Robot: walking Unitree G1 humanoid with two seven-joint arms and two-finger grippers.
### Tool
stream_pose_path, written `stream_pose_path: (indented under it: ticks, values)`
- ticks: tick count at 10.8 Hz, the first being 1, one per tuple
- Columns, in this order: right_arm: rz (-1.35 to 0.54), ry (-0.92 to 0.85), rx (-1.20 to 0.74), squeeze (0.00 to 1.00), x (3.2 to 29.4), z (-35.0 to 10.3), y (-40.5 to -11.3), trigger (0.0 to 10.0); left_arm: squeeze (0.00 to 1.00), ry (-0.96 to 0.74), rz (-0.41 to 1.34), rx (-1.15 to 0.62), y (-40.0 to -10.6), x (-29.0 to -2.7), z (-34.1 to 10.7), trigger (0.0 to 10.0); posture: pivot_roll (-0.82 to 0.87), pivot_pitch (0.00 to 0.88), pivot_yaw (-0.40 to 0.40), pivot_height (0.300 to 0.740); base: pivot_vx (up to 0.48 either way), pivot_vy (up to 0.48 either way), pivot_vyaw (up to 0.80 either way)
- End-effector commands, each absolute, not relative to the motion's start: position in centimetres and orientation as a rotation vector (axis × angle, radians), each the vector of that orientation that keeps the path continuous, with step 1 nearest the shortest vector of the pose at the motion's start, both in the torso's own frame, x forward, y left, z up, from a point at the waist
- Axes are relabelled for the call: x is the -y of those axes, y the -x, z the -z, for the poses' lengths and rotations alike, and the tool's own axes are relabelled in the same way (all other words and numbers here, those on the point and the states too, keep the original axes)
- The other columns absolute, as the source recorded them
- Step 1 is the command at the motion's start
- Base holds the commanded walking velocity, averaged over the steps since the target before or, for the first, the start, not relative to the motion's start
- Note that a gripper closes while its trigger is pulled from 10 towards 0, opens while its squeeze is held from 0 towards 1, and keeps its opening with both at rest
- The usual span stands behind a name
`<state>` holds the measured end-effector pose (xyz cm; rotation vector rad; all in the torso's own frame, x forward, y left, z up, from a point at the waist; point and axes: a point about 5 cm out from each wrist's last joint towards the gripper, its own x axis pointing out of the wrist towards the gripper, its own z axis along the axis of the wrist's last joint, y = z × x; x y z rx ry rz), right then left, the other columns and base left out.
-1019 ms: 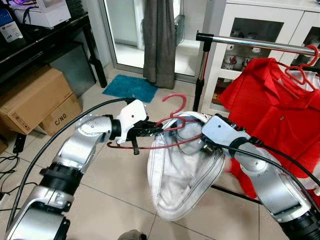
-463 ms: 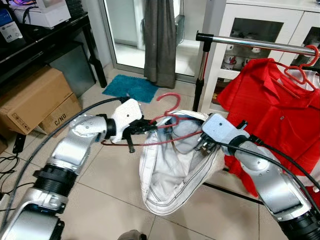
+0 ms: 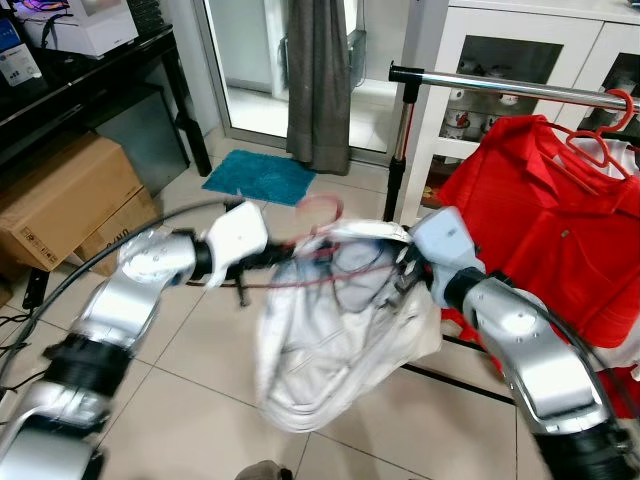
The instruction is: Hang hanger
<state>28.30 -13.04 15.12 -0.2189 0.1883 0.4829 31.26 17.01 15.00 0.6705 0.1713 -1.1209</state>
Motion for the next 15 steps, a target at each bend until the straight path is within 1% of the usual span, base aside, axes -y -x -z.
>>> stream_pose_path:
  ticks: [1,2,3,4,5,6,7,8,9,10,12,13,14,15]
  values:
    - [-0.457,0.136,-0.132,0.00,14.0,-17.3,-28.8,0.0,0.00,-0.721,1.142,-0.219,-30.6,-17.9,-14.3,0.0,-0.06,0.000,0.059,0.740,0.000,0.000,0.00]
    - [-0.440,0.088,-0.172,0.00,14.7,-17.1,-29.3,0.0,0.00,-0.686,1.194,-0.203,-29.7,-17.9,-14.2,0.0,-0.07,0.000,0.060,0.740,0.000,0.000,0.00]
    - [-0.386,0.104,-0.231,0.00,16.1,-16.0,-30.0,0.0,0.00,-0.582,1.214,-0.159,-28.8,-17.7,-14.8,0.0,-0.07,0.000,0.058,0.740,0.000,0.000,0.00]
    - [-0.335,0.146,-0.294,0.00,17.5,-14.7,-30.1,0.0,0.00,-0.521,1.234,-0.126,-27.9,-17.9,-15.6,0.0,-0.07,0.000,0.052,0.740,0.000,0.000,0.00]
    - [-0.307,0.126,-0.352,0.00,18.6,-13.4,-30.0,0.0,0.00,-0.468,1.258,-0.145,-26.6,-18.5,-16.2,0.0,-0.07,0.000,0.049,0.740,0.000,0.000,0.00]
    - [-0.289,0.068,-0.412,0.00,19.7,-11.6,-29.5,0.0,0.00,-0.465,1.263,-0.211,-25.1,-19.6,-16.5,0.0,-0.07,0.000,0.044,0.740,0.000,0.000,0.00]
    - [-0.298,0.006,-0.441,0.00,20.1,-10.8,-29.1,0.0,0.00,-0.481,1.245,-0.259,-24.4,-20.5,-16.6,0.0,-0.07,0.000,0.038,0.740,0.000,0.000,0.00]
    - [-0.309,-0.074,-0.464,0.00,20.4,-9.9,-28.6,0.0,0.00,-0.439,1.216,-0.267,-23.9,-21.2,-17.2,0.0,-0.07,0.000,0.038,0.740,0.000,0.000,0.00]
    - [-0.271,-0.155,-0.501,0.00,20.8,-8.6,-28.0,0.0,0.00,-0.313,1.097,-0.201,-24.5,-21.5,-17.9,0.0,-0.07,0.000,0.044,0.740,0.000,0.000,0.00]
    - [-0.221,-0.190,-0.533,0.00,21.4,-7.3,-27.0,0.0,0.00,-0.263,0.982,-0.245,-24.3,-22.7,-17.2,0.0,-0.08,0.000,0.051,0.740,0.000,0.000,0.00]
    - [-0.155,-0.242,-0.517,0.00,21.8,-6.8,-25.6,0.0,0.00,-0.206,0.825,-0.247,-23.9,-23.2,-16.1,0.0,-0.08,0.000,0.052,0.740,0.000,0.000,0.00]
    - [-0.081,-0.286,-0.463,0.00,21.8,-6.9,-25.1,0.0,0.00,-0.136,0.686,-0.211,-24.6,-22.6,-14.6,0.0,-0.08,0.000,0.058,0.740,0.000,0.000,0.00]
    - [0.023,-0.307,-0.395,0.00,21.6,-7.0,-24.6,0.0,0.00,-0.040,0.524,-0.193,-25.5,-20.1,-11.5,0.0,-0.10,0.000,0.066,0.740,0.000,0.000,0.00]
    - [0.081,-0.324,-0.360,0.00,21.6,-7.2,-24.4,0.0,0.00,0.003,0.454,-0.171,-25.7,-19.0,-10.4,0.0,-0.12,0.000,0.074,0.740,0.000,0.000,0.00]
